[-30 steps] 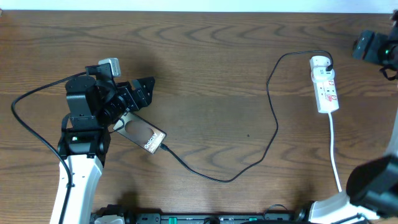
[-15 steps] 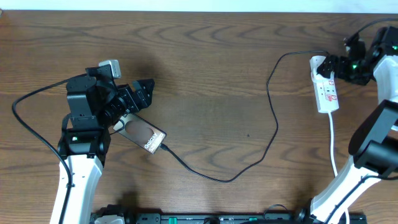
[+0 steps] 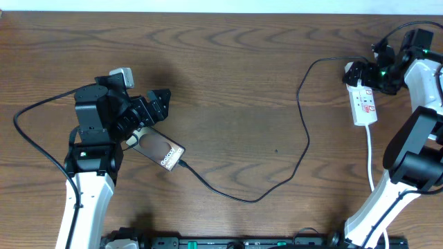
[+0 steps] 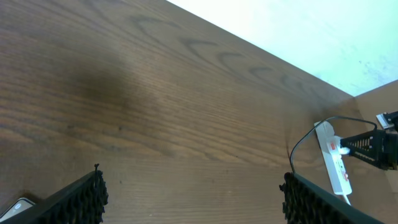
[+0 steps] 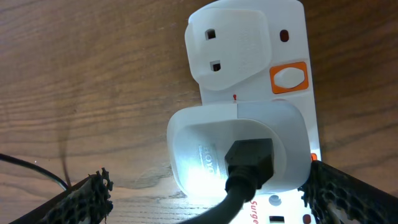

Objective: Plug charger to phone and switch on socket

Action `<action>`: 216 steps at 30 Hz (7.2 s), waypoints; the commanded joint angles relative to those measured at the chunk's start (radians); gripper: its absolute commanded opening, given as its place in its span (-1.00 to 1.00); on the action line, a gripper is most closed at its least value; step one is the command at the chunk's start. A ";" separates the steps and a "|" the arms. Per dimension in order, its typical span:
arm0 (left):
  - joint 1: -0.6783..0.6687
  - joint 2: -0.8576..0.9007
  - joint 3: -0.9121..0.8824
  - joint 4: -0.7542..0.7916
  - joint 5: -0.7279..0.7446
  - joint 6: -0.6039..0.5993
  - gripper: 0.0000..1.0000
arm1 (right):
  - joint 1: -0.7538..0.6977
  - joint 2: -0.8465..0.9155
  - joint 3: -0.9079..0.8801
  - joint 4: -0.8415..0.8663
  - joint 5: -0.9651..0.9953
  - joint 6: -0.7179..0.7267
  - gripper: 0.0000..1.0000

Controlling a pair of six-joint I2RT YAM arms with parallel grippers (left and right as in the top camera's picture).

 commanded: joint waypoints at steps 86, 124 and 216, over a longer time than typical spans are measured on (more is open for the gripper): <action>-0.002 -0.004 0.022 -0.036 -0.013 0.018 0.74 | 0.053 0.036 -0.068 0.054 -0.068 0.112 0.99; -0.002 0.015 0.022 -0.040 -0.013 0.018 0.74 | 0.114 0.036 -0.069 0.004 -0.146 0.120 0.99; -0.166 -0.569 -0.385 0.328 -0.364 0.428 0.74 | -0.010 0.036 0.724 -0.638 0.195 0.351 0.98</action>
